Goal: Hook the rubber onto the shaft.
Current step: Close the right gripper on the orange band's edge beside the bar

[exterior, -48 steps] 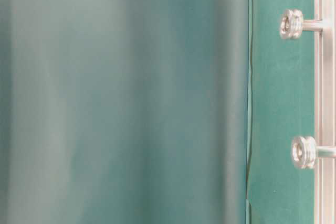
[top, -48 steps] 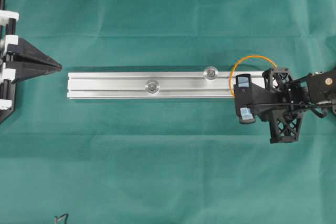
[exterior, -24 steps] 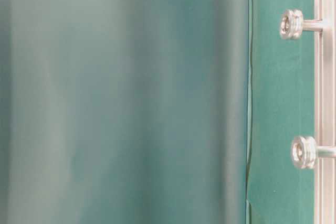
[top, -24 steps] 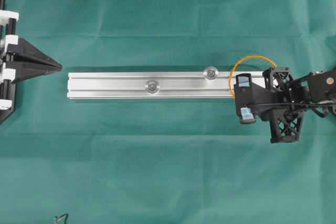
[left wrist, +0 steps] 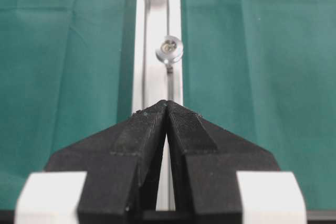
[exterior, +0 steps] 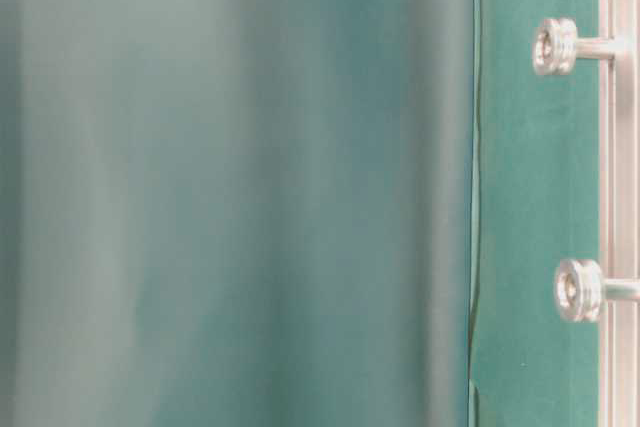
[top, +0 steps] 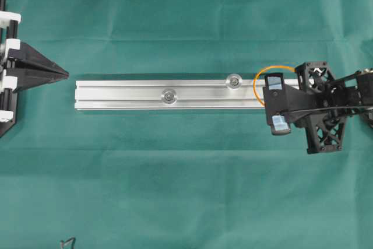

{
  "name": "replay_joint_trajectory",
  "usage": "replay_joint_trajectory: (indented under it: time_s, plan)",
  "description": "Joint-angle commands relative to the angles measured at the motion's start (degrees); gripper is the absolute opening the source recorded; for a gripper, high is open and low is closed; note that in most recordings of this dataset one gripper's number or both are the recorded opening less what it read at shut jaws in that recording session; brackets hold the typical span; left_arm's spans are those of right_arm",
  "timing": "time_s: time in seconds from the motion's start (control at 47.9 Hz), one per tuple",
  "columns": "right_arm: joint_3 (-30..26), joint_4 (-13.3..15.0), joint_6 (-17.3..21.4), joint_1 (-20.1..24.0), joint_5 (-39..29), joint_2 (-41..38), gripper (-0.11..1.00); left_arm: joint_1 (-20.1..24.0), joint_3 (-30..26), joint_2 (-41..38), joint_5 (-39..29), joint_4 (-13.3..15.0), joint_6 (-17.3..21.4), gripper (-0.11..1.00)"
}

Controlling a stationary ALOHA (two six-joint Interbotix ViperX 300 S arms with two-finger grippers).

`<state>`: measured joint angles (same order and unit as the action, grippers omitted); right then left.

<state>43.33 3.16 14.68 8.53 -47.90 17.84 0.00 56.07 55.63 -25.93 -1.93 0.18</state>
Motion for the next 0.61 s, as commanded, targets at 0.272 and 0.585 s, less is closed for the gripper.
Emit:
replay_joint_trajectory:
  time_s: [0.272, 0.585]
  plan:
    - [-7.9, 2.7, 0.1, 0.2, -11.3, 4.7, 0.07, 0.0, -2.4, -0.4, 0.5, -0.1, 0.0, 0.02]
    - [-9.8, 2.9, 0.1, 0.2, -14.1, 5.3, 0.07, 0.0, -2.5, -0.4, 0.5, -0.1, 0.0, 0.02]
